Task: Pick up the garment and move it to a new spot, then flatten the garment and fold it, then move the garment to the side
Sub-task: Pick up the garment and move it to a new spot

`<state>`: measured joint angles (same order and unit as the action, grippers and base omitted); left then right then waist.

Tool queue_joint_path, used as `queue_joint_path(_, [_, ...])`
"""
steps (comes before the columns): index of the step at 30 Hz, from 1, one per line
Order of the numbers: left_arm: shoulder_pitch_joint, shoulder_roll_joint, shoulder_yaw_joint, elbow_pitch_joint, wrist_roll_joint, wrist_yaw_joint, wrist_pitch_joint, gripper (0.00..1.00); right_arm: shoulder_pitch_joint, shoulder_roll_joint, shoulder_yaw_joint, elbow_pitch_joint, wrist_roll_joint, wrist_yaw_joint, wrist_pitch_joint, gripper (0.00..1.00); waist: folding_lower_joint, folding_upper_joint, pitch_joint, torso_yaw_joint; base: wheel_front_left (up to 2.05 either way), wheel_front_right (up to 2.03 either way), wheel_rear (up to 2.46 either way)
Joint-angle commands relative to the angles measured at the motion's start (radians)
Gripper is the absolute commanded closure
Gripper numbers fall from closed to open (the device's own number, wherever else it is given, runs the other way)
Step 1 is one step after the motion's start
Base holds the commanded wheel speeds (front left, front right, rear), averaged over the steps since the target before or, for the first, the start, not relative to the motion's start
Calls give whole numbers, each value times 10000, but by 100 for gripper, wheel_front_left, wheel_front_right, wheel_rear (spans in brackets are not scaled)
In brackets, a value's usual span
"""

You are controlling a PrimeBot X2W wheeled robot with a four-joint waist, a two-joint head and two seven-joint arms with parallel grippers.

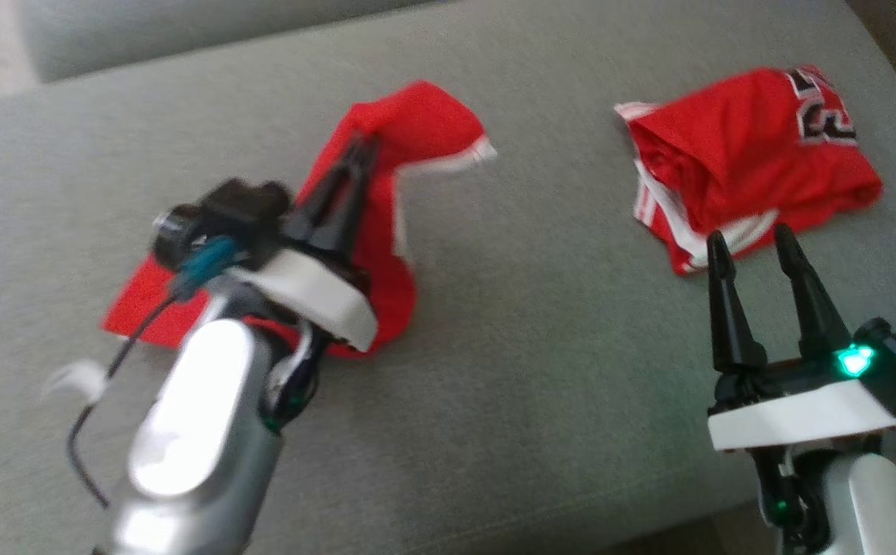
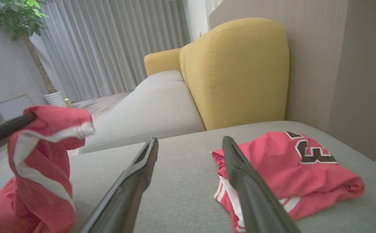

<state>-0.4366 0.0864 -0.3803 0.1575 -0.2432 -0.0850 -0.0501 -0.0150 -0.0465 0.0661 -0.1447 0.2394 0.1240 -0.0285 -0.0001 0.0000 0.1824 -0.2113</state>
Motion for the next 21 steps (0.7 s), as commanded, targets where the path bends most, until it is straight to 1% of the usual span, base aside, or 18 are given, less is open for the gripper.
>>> queue_joint_path(1, [-618,13,-105,544,117,-127,-14,100,-479,-38,377,-195,126,67,-241,0,1,0,897,-829,0,0,0])
queue_joint_path(2, [-618,13,-105,544,117,-127,-14,100,-479,-38,377,-195,126,67,-241,0,1,0,897,-829,0,0,0])
queue_joint_path(6, [-1042,-97,-820,2345,70,-306,-20,100,-704,-38,607,82,294,67,-495,0,1,0,1208,-1150,0,0,0])
queue_joint_path(7, [-1106,-114,-968,2710,36,-335,-21,91,-741,-38,627,154,316,67,-547,0,1,0,1238,-1180,0,0,0])
queue_joint_path(9, [-1212,-148,-1175,3239,-44,-370,-184,0,-791,-38,632,279,348,67,-638,0,1,0,1272,-1179,0,0,0])
queue_joint_path(12, [-1263,-186,-1377,3559,-146,-397,-651,0,-824,-38,583,454,346,67,-724,0,1,0,1188,-1003,0,0,0])
queue_joint_path(15, [-1079,-211,-1346,3423,-274,-336,-1309,0,-826,-38,578,573,232,67,-725,0,1,0,959,-716,0,0,0])
queue_joint_path(18, [-714,-210,-1152,2868,-349,-36,-1763,0,-788,-38,508,608,53,67,-665,0,1,0,668,-305,0,0,0])
queue_joint_path(21, [-221,-87,-688,2048,-408,532,-1980,0,-742,-38,471,593,-114,67,-538,0,1,0,375,93,0,0,0])
